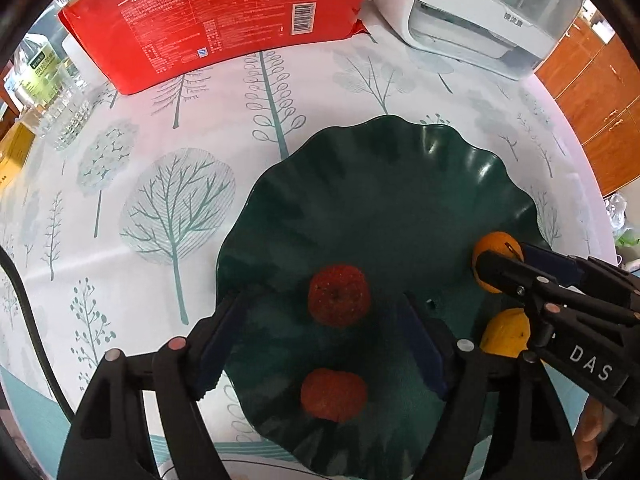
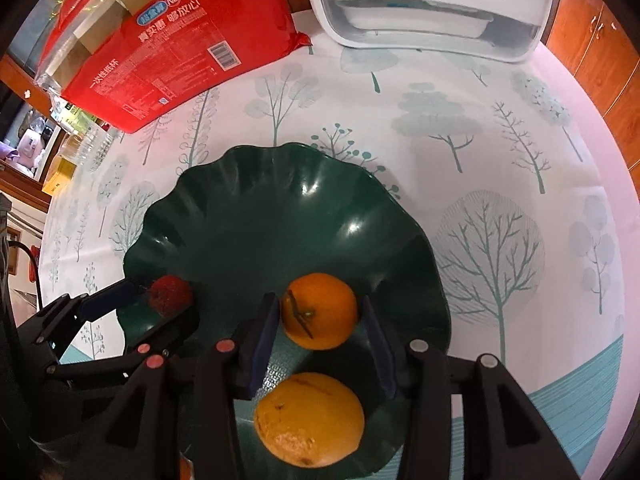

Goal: Organize fruits
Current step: 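Release the lychee with the left gripper while the right releases the mandarin onto the green plate, then lift both open grippers away from the green plate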

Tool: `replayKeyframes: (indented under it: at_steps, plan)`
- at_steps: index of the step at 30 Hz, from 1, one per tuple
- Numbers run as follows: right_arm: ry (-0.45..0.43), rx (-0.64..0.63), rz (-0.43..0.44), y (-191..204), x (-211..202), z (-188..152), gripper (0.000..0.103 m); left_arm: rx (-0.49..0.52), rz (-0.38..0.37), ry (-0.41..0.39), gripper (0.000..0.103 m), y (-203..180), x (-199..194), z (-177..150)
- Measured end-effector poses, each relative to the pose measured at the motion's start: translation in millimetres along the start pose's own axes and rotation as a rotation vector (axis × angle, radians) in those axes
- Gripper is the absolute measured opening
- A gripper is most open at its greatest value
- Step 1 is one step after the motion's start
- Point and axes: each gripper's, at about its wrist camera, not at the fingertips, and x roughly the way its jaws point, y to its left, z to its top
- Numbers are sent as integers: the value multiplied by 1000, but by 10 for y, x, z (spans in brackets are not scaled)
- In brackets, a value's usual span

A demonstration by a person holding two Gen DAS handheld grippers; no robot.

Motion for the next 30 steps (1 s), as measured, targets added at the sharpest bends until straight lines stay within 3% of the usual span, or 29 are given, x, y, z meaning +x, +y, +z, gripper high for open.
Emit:
replayKeyframes:
  at_steps: [14,24,30]
  plan:
    - [-43,-45,-19,125,-265,-36,45,23,5,-31,78,-42,-296,-91]
    - [-81,-66,-36,225,-507,-97,45,40,39,-108,76,-73,-667,-160]
    - [-113,-65,-38,296,-743,-155,45,52,22,-131,76,-40,-915,-211]
